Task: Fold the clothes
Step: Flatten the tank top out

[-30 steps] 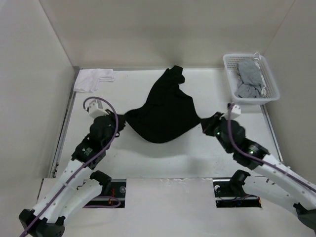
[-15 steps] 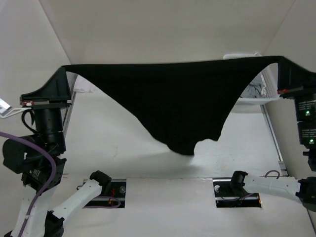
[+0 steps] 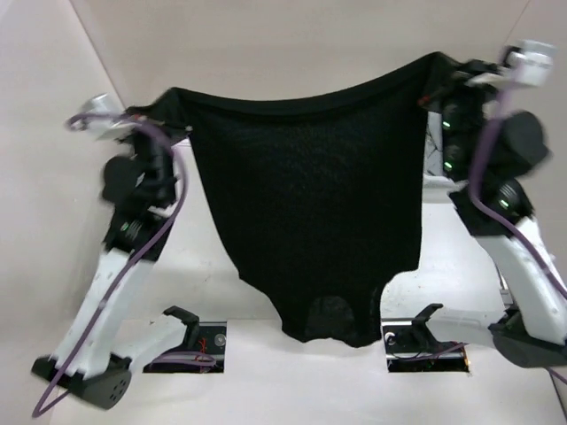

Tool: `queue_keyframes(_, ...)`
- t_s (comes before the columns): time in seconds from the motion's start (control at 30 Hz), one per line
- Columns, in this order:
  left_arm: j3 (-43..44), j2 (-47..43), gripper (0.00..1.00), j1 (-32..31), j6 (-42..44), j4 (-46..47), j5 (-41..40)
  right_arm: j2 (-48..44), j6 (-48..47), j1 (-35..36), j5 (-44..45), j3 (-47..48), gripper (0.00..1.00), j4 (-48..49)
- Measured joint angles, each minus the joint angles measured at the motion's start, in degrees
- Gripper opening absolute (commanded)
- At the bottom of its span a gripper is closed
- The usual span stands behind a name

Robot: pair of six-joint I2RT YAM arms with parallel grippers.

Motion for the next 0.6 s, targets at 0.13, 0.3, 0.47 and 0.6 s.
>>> queue_keyframes(0.13, -1.7, 11.5, 0.02, 7.2, -3.4, -0.9, 3.0, 7.9, 8.2, -10.3, -9.0, -2.2, 0.02, -2.6)
queue_keyframes(0.3, 4.9, 24.8, 0.02, 13.5, -7.6, -5.9, 8.4, 20.6, 15.4, -18.4, -17.4, 3.1, 0.02, -7.8)
queue_keyframes(0.47, 15.7, 27.6, 0.02, 15.0, -8.8, -8.8, 11.3, 29.4, 19.1, -20.9, -22.2, 18.2, 0.02, -15.6)
queue_keyframes(0.6, 21.6, 24.4, 0.02, 15.5, -8.7, -7.4, 12.8, 30.2, 19.6, -20.7, -24.0, 30.0, 0.02, -18.2)
